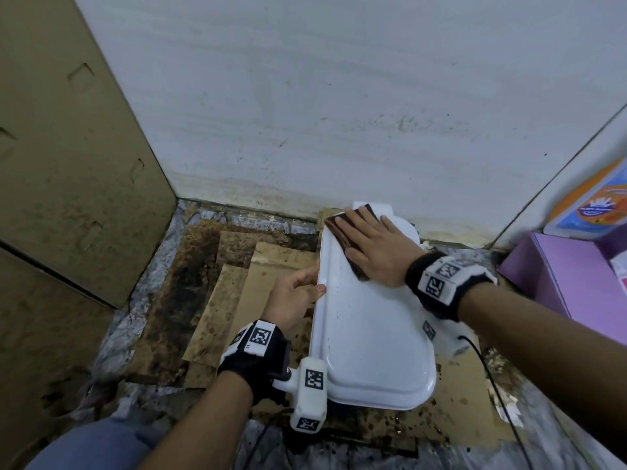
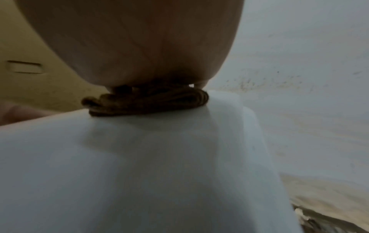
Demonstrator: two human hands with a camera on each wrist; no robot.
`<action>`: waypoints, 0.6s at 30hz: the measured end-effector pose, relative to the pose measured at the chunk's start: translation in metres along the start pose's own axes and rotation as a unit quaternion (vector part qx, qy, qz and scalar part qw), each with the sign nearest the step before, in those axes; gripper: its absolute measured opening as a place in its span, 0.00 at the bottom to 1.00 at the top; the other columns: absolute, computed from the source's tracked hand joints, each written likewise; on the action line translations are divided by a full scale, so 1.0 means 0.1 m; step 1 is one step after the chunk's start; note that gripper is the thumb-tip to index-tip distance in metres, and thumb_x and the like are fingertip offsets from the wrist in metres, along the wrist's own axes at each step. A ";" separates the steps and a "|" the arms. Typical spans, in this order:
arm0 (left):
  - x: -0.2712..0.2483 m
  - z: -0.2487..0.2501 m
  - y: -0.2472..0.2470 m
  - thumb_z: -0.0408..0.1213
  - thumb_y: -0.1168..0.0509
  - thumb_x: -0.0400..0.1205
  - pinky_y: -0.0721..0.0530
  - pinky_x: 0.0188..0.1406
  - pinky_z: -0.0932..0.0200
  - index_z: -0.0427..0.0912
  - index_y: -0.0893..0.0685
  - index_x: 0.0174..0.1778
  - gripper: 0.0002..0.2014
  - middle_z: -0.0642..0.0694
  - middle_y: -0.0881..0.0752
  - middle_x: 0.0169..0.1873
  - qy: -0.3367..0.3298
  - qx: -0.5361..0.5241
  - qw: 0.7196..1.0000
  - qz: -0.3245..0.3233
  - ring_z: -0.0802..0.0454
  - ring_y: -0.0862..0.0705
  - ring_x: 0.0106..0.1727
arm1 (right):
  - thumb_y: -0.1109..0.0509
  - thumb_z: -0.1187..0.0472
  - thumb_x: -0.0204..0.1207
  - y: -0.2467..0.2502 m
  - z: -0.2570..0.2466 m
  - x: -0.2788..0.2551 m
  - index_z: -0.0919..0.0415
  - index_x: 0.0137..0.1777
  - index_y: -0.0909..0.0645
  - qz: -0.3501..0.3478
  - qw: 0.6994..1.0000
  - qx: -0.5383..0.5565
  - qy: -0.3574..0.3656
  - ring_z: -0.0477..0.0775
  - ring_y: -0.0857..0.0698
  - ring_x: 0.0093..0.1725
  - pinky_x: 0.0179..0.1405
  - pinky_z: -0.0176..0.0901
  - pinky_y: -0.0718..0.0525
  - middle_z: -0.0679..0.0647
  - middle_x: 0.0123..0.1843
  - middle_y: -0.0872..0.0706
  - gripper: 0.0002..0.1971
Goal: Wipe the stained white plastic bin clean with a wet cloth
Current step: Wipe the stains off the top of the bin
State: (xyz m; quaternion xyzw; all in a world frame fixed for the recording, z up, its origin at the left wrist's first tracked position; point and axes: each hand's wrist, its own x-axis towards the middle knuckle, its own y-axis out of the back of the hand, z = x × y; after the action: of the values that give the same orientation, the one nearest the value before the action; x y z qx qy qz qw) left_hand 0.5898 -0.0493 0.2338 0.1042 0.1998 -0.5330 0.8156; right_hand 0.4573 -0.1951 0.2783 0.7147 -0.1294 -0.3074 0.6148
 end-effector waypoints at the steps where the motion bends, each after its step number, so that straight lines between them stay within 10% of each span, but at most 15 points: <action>1: 0.01 -0.01 0.00 0.23 0.34 0.82 0.15 0.65 0.43 0.44 0.16 0.69 0.21 0.45 0.10 0.55 0.001 0.003 1.000 0.003 0.43 0.13 0.60 | 0.61 0.44 0.85 0.06 0.05 0.10 0.48 0.85 0.62 -0.007 1.000 0.001 -0.016 0.53 0.62 0.85 0.83 0.58 0.57 0.50 0.87 0.63 0.30; 18: 0.08 -0.10 0.04 0.25 0.33 0.82 0.16 0.65 0.39 0.44 0.18 0.72 0.22 0.44 0.10 0.58 0.003 -0.002 1.000 0.001 0.43 0.13 0.62 | 0.68 0.41 0.81 -0.16 0.05 -0.17 0.44 0.84 0.65 0.044 0.999 -0.003 0.007 0.49 0.66 0.84 0.83 0.57 0.63 0.46 0.86 0.65 0.31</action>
State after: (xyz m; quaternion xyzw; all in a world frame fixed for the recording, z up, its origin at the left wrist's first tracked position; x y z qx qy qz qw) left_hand 0.5942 -0.0506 0.2212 0.1044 0.2034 -0.5310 0.8159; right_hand 0.4374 -0.1863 0.2676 0.7089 -0.1554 -0.2756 0.6304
